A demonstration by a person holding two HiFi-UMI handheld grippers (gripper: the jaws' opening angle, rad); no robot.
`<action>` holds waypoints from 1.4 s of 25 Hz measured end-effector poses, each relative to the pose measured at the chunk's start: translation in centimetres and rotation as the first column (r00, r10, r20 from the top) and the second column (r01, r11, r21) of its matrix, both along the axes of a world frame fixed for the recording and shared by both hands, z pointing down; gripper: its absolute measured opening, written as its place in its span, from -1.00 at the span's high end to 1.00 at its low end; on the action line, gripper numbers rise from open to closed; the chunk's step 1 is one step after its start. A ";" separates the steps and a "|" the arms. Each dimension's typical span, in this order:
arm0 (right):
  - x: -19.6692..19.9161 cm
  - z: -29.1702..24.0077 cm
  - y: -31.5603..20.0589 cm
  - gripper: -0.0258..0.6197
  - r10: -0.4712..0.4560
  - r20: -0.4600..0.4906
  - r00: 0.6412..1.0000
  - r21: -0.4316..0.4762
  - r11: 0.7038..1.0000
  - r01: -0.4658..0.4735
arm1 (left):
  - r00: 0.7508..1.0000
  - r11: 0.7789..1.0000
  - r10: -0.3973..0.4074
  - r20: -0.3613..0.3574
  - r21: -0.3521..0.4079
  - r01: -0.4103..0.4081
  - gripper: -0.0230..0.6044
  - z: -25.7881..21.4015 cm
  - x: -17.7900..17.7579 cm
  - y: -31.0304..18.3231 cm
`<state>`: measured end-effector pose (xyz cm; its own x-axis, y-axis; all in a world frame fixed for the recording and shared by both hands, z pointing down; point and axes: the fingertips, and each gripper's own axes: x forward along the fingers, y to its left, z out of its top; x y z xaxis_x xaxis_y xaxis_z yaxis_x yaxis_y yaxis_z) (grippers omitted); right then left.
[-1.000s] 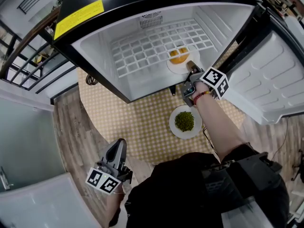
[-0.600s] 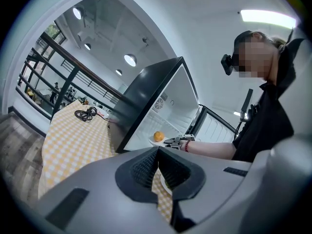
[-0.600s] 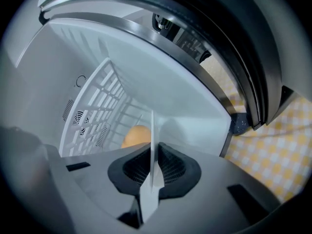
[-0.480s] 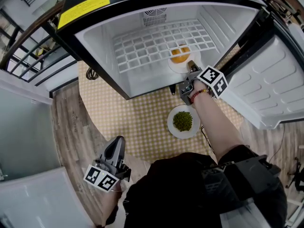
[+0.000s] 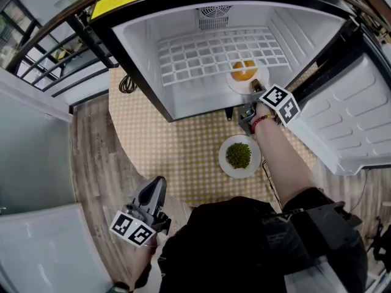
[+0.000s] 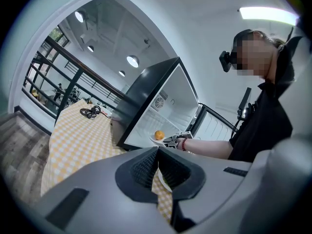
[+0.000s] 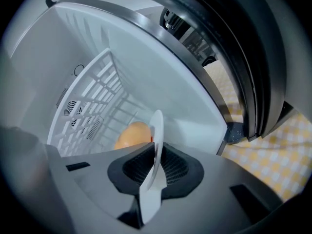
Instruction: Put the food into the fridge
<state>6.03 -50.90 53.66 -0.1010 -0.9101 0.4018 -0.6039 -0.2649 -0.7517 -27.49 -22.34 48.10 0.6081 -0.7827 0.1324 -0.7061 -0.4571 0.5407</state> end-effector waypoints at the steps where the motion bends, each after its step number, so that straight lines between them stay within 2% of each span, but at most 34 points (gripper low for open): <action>1: 0.0 0.1 -0.1 0.81 -0.002 -0.006 1.000 -0.005 1.000 0.002 | 1.000 1.000 -0.008 -0.001 -0.003 0.008 0.89 0.0 -0.1 0.2; 9: 0.2 0.1 -0.8 0.79 -0.005 -0.073 0.997 -0.007 1.000 0.004 | 1.000 1.000 -0.019 0.002 0.010 0.019 0.89 -0.4 -0.1 0.1; 13: -0.2 0.2 -1.5 0.76 -0.037 -0.134 0.990 -0.013 0.999 0.036 | 1.000 1.000 -0.026 0.001 0.009 0.026 0.89 -0.3 -0.1 0.0; 21: -0.5 0.1 -1.8 0.67 -0.120 -0.283 0.952 -0.078 0.992 0.102 | 0.999 0.999 -0.033 -0.006 0.009 0.033 0.89 -0.2 0.0 0.0; 35: -0.1 0.4 -2.7 0.54 -0.202 -0.410 0.890 -0.108 0.979 0.172 | 0.999 0.999 -0.044 -0.008 0.012 0.044 0.89 -0.2 0.3 -0.3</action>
<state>5.97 -53.65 54.06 -0.0764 -0.8604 0.5038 -0.9008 -0.1571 -0.4049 -27.17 -22.63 47.88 0.5737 -0.8105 0.1180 -0.7218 -0.4323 0.5404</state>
